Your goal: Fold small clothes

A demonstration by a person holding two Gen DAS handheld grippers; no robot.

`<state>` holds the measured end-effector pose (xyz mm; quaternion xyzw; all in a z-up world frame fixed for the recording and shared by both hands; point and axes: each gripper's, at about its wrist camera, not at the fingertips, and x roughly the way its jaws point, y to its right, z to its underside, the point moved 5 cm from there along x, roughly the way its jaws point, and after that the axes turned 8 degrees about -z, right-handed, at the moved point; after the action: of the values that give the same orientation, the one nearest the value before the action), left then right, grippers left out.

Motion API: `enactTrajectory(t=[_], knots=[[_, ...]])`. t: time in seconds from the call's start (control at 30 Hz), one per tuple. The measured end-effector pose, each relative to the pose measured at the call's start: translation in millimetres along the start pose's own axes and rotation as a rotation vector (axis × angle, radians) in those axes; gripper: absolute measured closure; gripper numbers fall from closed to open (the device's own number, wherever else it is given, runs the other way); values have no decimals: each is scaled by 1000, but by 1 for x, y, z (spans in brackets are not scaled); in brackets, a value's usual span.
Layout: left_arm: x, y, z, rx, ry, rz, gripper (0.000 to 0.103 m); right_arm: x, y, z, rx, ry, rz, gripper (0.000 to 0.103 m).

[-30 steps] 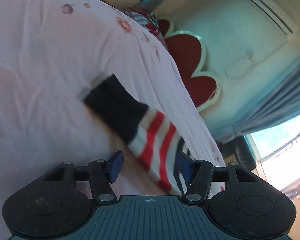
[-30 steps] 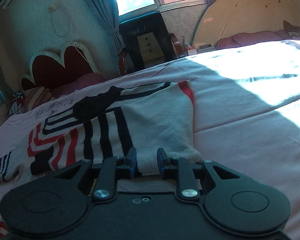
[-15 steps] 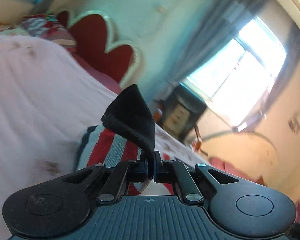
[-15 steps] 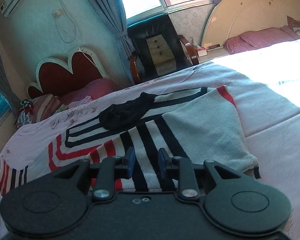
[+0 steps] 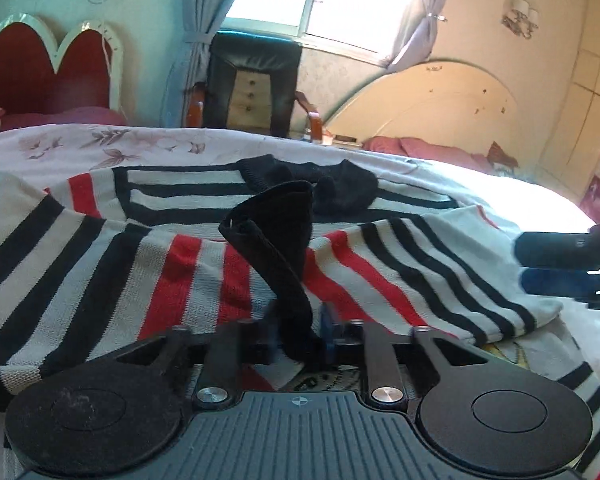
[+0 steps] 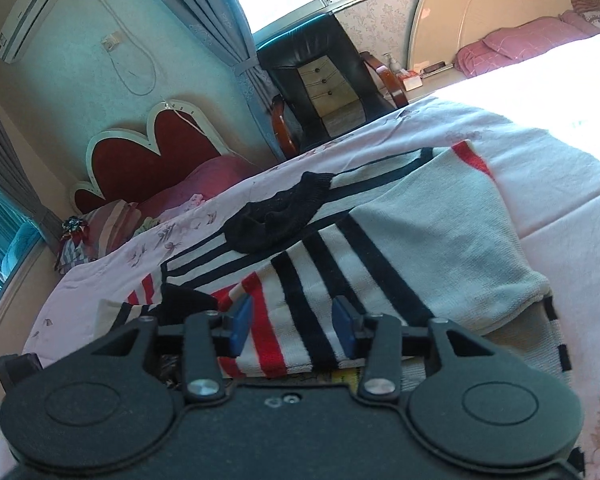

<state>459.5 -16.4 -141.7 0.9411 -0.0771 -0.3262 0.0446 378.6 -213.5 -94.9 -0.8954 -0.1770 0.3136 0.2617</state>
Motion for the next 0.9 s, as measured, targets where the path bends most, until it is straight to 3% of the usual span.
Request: enactTrajectory(t=[0.03, 0.07, 0.2, 0.33, 0.47, 0.53, 0.57, 0.6, 0.67, 0.77, 0.83, 0.9], knots=[[-9, -2, -1, 2, 18, 6, 37, 5, -4, 2, 5, -10, -21, 54], [-19, -6, -1, 20, 41, -10, 34, 11, -9, 4, 6, -20, -36, 54], [-65, -38, 12, 30, 92, -34, 34, 35, -27, 14, 11, -76, -94, 53], [-99, -94, 43, -33, 92, -167, 34, 61, -52, 27, -60, -137, -127, 45], [-100, -141, 60, -117, 57, -257, 34, 88, -72, 36, -150, -164, -113, 44], [-90, -150, 60, -115, 55, -266, 34, 98, -78, 34, -195, -159, -63, 52], [-85, -151, 58, -112, 56, -266, 34, 102, -80, 32, -224, -155, -28, 67], [-80, -153, 56, -113, 63, -263, 34, 103, -82, 29, -249, -146, -9, 94], [-69, -150, 50, -104, 76, -257, 34, 96, -85, 21, -293, -109, 23, 97], [-53, -147, 46, -79, 57, -275, 34, 59, -83, 0, -338, 28, 60, 97], [-51, -146, 45, -72, 53, -271, 38, 36, -62, -10, -338, 98, 139, 97], [-53, -144, 43, -70, 64, -256, 48, 35, -22, -14, -251, 55, 199, 96]])
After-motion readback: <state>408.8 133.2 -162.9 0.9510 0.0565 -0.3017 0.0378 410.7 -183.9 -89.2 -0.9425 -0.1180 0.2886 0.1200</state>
